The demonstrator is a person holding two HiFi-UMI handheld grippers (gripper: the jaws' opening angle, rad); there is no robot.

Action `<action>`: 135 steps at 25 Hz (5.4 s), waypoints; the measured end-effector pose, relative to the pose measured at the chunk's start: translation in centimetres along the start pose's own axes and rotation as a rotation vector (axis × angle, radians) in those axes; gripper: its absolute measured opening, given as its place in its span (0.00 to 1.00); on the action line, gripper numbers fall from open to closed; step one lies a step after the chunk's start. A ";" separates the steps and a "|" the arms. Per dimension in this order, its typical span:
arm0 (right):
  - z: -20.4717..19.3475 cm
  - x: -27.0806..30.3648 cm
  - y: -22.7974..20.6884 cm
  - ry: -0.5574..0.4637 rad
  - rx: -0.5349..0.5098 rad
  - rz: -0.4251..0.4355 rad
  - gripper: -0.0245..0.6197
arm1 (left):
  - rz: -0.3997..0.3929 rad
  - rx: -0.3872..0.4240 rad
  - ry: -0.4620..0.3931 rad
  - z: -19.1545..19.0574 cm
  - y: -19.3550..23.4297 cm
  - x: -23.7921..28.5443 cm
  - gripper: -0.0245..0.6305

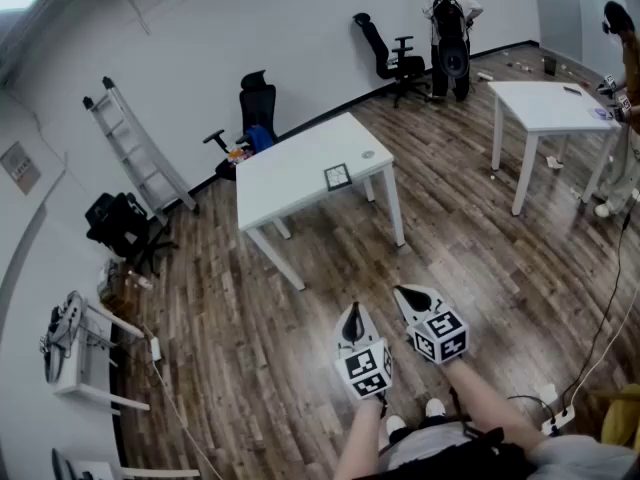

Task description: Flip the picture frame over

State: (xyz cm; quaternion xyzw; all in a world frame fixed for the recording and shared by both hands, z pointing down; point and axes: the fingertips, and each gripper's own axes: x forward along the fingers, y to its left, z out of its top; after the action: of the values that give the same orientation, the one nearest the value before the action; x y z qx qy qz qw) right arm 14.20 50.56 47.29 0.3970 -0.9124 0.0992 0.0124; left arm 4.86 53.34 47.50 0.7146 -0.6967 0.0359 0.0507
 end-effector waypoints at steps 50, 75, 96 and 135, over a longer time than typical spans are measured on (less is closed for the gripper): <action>0.1 6.2 -8.5 -0.001 0.016 0.005 0.05 | 0.037 -0.025 0.036 -1.5 -0.6 10.3 0.04; 0.8 23.6 -7.1 0.032 0.003 -0.074 0.05 | -0.086 -0.071 0.079 -2.1 10.7 22.7 0.04; 1.9 32.0 -12.0 0.041 0.023 -0.056 0.05 | -0.060 -0.087 0.089 -1.0 13.3 32.1 0.04; 4.1 50.2 -30.3 0.088 0.089 0.041 0.05 | 0.081 -0.039 0.167 0.2 13.9 56.2 0.04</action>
State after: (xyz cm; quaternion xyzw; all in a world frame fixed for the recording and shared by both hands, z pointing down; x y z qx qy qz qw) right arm 2.10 -6.61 53.56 0.3736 -0.9136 0.1571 0.0329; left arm -7.56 -2.76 54.43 0.6791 -0.7192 0.0839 0.1210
